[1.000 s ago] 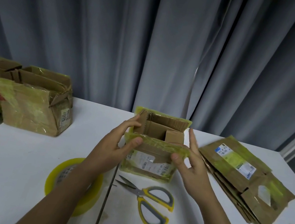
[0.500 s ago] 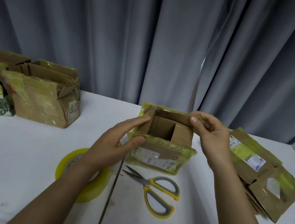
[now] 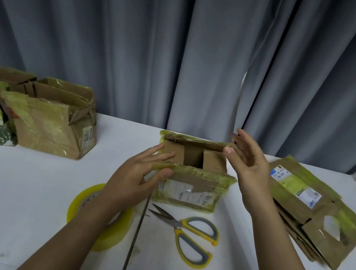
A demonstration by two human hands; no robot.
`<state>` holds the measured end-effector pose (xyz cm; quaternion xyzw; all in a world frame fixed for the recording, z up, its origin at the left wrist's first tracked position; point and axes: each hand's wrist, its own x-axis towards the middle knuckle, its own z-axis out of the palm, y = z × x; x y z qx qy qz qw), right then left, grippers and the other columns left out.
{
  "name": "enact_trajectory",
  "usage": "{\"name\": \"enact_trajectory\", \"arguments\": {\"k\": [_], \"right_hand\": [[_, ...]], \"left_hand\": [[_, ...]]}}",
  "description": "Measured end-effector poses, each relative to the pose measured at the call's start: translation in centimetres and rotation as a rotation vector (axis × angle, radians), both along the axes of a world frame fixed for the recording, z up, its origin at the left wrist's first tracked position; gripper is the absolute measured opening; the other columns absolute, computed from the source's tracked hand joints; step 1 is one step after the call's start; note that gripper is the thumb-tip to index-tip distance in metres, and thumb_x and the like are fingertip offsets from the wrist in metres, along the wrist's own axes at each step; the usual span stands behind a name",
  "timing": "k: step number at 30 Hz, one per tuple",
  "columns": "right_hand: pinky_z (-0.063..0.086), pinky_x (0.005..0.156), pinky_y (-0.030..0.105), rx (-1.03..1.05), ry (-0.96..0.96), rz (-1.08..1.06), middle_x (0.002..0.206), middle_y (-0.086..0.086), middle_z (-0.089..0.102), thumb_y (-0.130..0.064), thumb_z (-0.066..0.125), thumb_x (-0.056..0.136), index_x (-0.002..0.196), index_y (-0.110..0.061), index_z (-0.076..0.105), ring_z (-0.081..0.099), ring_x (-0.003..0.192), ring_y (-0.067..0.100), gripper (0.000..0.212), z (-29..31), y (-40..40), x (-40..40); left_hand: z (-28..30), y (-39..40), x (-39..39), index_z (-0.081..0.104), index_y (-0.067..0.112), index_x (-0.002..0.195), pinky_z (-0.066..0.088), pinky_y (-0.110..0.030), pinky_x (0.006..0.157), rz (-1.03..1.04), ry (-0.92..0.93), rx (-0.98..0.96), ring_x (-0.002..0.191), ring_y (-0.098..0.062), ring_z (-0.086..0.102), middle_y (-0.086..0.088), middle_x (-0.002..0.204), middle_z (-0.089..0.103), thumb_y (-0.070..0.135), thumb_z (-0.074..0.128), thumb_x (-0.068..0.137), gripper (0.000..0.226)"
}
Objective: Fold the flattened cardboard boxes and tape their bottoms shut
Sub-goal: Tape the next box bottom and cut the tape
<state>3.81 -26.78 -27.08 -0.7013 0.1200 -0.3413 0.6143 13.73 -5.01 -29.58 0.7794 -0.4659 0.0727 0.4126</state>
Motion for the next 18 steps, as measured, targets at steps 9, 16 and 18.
{"name": "enact_trajectory", "arguments": {"k": [9, 16, 18], "right_hand": [[0.042, 0.093, 0.014, -0.336, 0.055, 0.109, 0.115, -0.019, 0.06, -0.049, 0.056, 0.083, 0.088, -0.041, 0.07, 0.053, 0.115, 0.002, 0.017, -2.3, 0.1, -3.3], [0.053, 0.082, 0.027, -0.207, 0.005, -0.043, 0.105, -0.004, 0.066, -0.01, 0.07, 0.084, 0.101, -0.025, 0.062, 0.063, 0.094, 0.012, 0.024, -2.7, 1.1, -3.1], [0.053, 0.08, 0.023, -0.193, 0.0, -0.024, 0.108, -0.005, 0.062, -0.006, 0.071, 0.083, 0.115, -0.033, 0.053, 0.062, 0.092, 0.011, 0.045, -2.6, 1.2, -3.1]], "left_hand": [[-0.2, -1.0, -0.3, 0.053, 0.042, 0.122, 0.016, 0.003, 0.099, 0.081, 0.147, -0.104, 0.124, 0.027, 0.022, 0.055, 0.116, 0.028, 0.058, 0.026, 0.088, 0.046], [-0.4, -2.5, -1.3, 0.052, 0.036, 0.113, 0.041, -0.013, 0.094, 0.207, 0.232, -0.321, 0.11, 0.012, 0.046, 0.03, 0.114, 0.048, 0.023, 0.056, 0.093, 0.025], [-0.6, -2.9, -1.2, 0.043, 0.032, 0.121, 0.043, -0.016, 0.091, 0.268, 0.25, -0.379, 0.11, -0.001, 0.046, 0.018, 0.115, 0.041, 0.02, 0.066, 0.087, 0.042]]}}
